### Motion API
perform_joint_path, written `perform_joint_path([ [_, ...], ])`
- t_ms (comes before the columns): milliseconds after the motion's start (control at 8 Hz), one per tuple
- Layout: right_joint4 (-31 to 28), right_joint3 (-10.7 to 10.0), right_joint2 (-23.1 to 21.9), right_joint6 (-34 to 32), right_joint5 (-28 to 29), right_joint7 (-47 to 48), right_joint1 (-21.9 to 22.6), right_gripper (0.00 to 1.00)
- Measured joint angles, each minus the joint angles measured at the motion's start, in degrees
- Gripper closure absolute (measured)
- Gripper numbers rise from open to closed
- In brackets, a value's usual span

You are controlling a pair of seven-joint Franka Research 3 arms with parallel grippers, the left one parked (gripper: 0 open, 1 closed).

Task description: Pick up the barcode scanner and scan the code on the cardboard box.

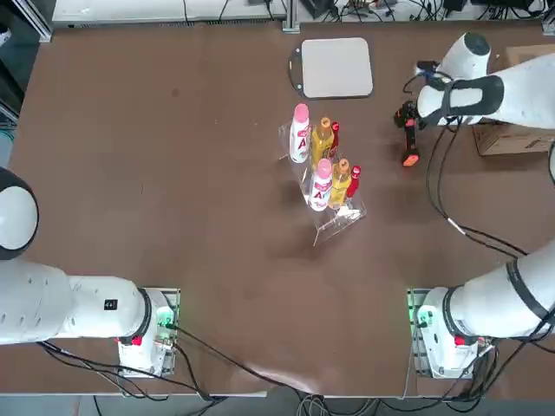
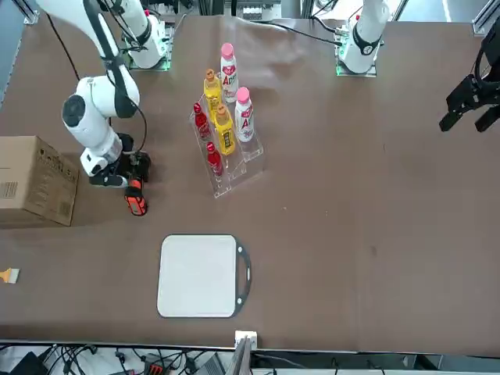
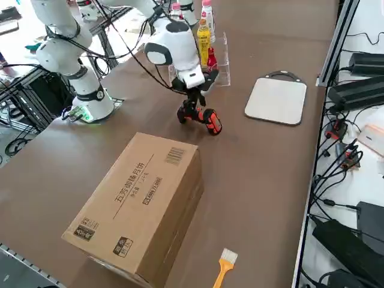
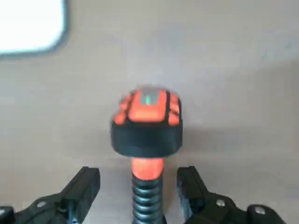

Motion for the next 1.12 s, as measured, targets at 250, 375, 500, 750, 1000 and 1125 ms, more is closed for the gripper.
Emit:
perform_joint_path([
  [250,6.22,-0.43,-7.34,-14.46,0.01,0.05,-0.08,0.00],
  [375,12.22,-1.04,-9.93,-25.50,0.02,0.16,-0.44,0.00],
  [500,19.58,-1.53,-11.08,-35.94,0.03,0.16,-1.38,0.00],
  [750,33.33,-1.86,-10.53,-48.91,-0.03,-0.23,-4.51,0.00],
  [1000,42.89,-2.00,-7.72,-56.96,-0.34,-0.49,-6.79,0.00],
  [1125,45.92,-2.02,-6.19,-59.58,-1.05,-0.52,-7.56,0.00],
])
